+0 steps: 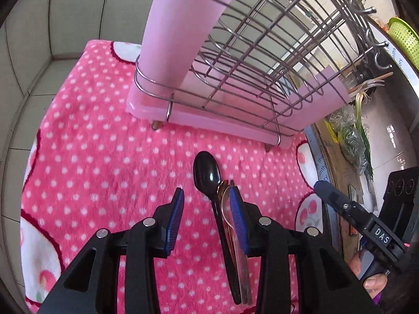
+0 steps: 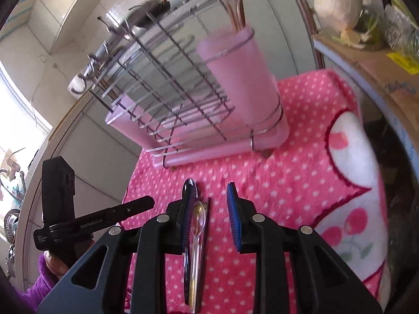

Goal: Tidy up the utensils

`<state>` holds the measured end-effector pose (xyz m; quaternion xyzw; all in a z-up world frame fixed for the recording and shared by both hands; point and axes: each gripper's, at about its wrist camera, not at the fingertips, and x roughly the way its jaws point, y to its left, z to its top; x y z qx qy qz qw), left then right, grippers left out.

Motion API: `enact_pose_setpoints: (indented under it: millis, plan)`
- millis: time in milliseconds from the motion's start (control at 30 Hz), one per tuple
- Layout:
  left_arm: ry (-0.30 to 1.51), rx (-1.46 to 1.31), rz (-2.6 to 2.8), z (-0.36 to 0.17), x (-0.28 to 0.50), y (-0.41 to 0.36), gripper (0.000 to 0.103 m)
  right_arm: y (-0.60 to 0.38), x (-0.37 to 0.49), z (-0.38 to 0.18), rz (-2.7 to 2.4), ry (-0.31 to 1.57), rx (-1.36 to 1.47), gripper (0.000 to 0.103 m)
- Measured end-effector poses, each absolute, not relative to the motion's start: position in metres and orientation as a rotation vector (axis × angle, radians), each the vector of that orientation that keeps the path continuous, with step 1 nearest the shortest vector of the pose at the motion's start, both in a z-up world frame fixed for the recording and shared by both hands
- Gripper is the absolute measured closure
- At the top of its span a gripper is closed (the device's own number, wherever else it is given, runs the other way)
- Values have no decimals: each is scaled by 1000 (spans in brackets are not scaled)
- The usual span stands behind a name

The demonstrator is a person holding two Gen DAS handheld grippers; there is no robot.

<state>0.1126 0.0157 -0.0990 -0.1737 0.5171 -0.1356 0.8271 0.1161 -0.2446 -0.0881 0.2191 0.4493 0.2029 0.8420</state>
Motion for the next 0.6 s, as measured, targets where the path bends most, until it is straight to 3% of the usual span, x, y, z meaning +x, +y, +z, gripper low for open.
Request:
enact_pose_setpoints:
  millis: [433, 500, 533, 600]
  plan:
    - [1200, -423, -313, -124, 119, 5, 72, -180, 144, -140, 457, 1144, 349, 77]
    - [1211, -432, -311, -126, 122, 4, 72, -175, 148, -149, 460, 1163, 337, 85]
    - [1217, -433, -311, -127, 124, 3, 72, -174, 149, -153, 460, 1172, 342, 99]
    - [1232, -435, -307, -131, 128, 0, 72, -176, 147, -154, 454, 1158, 363, 100]
